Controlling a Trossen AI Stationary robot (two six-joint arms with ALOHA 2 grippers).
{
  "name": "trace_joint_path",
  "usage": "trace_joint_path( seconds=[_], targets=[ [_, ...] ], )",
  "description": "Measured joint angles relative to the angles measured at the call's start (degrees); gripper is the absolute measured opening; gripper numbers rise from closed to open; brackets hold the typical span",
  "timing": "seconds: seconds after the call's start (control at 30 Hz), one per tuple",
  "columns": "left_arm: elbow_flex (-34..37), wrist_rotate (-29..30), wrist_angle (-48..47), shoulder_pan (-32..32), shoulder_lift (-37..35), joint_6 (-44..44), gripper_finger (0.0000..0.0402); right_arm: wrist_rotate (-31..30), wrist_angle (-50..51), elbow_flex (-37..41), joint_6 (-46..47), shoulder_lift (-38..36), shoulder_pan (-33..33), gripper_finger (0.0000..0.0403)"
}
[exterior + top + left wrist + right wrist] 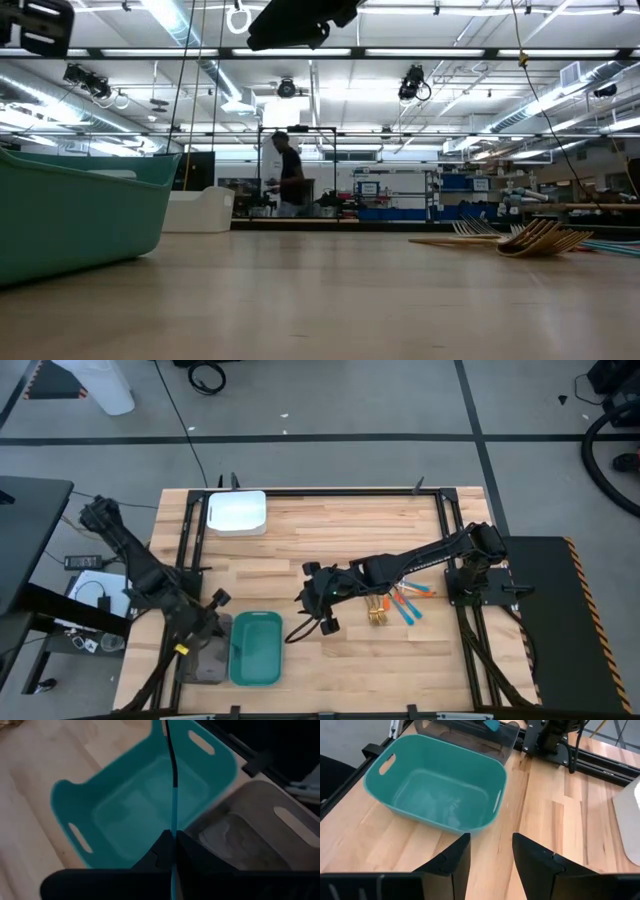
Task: Sort silverware by color (type)
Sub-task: Put the blue fork into the green bin
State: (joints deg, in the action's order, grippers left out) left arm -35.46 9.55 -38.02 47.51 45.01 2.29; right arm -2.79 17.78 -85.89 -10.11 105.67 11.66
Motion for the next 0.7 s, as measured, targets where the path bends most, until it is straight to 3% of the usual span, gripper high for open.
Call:
trace_joint_path(
  seconds=[0.3,0.7],
  targets=[
    [-0.6,1.2,-1.1,6.9,4.6,0.3,0.0015,-0.8,0.0,0.0,1.3,0.0,0.0,0.0155],
    [-14.7,-0.5,-18.9,7.3,19.4,2.7,0.0016,-6.2,-0.5,0.0,6.3,0.1,0.0,0.0148]
  ],
)
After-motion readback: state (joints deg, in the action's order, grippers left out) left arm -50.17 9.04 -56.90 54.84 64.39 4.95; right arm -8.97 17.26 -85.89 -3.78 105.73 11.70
